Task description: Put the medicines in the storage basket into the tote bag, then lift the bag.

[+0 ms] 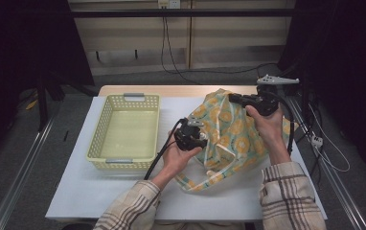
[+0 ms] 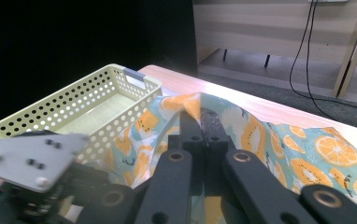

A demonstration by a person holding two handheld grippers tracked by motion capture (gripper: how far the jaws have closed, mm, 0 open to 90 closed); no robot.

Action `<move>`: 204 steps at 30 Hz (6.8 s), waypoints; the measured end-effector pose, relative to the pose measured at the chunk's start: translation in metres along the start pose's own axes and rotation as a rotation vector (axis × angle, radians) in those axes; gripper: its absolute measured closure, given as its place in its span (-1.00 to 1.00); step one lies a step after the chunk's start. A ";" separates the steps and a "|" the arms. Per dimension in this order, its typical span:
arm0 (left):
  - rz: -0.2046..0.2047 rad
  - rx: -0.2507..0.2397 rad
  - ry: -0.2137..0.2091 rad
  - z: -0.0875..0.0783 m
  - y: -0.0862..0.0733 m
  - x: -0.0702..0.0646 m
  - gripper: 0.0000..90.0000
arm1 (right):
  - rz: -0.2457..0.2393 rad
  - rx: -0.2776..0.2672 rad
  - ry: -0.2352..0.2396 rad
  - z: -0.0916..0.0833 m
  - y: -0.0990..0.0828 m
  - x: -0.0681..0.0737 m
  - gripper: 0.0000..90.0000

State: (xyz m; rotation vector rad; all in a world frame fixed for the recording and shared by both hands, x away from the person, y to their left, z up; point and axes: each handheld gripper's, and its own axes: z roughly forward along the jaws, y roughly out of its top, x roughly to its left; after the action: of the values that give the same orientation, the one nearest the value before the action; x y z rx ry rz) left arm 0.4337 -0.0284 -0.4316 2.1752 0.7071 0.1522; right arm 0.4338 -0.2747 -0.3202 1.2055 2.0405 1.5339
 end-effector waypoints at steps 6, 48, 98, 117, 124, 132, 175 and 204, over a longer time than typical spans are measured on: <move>0.023 -0.014 -0.020 0.014 0.012 0.003 0.34 | 0.010 0.000 -0.004 -0.001 0.000 -0.002 1.00; 0.071 0.050 0.005 -0.039 -0.008 -0.020 -0.50 | 0.005 0.003 -0.010 -0.004 -0.002 -0.004 1.00; 0.192 0.103 -0.113 -0.107 -0.098 -0.050 -0.45 | 0.006 0.014 -0.018 -0.004 -0.004 -0.004 1.00; 0.190 0.106 -0.107 -0.073 -0.101 -0.040 0.43 | 0.002 0.027 -0.025 0.001 -0.005 -0.004 1.00; 0.144 0.095 -0.105 -0.074 -0.099 -0.037 0.97 | 0.004 0.033 -0.023 0.002 -0.006 -0.004 1.00; 0.097 0.041 -0.094 -0.088 -0.097 -0.028 0.99 | 0.004 0.026 -0.024 0.000 -0.005 -0.004 1.00; 0.048 -0.470 0.039 -0.218 0.004 0.006 0.99 | -0.038 -0.047 -0.053 -0.017 0.040 -0.001 1.00; 0.016 -0.716 0.186 -0.317 0.101 0.049 0.99 | -0.109 -0.120 -0.131 -0.043 0.108 -0.003 1.00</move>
State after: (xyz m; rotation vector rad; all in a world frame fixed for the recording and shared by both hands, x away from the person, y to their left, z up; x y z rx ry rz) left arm 0.4117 0.1622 -0.1553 1.4900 0.6142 0.5355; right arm 0.4535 -0.2969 -0.2074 1.1003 1.8708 1.4642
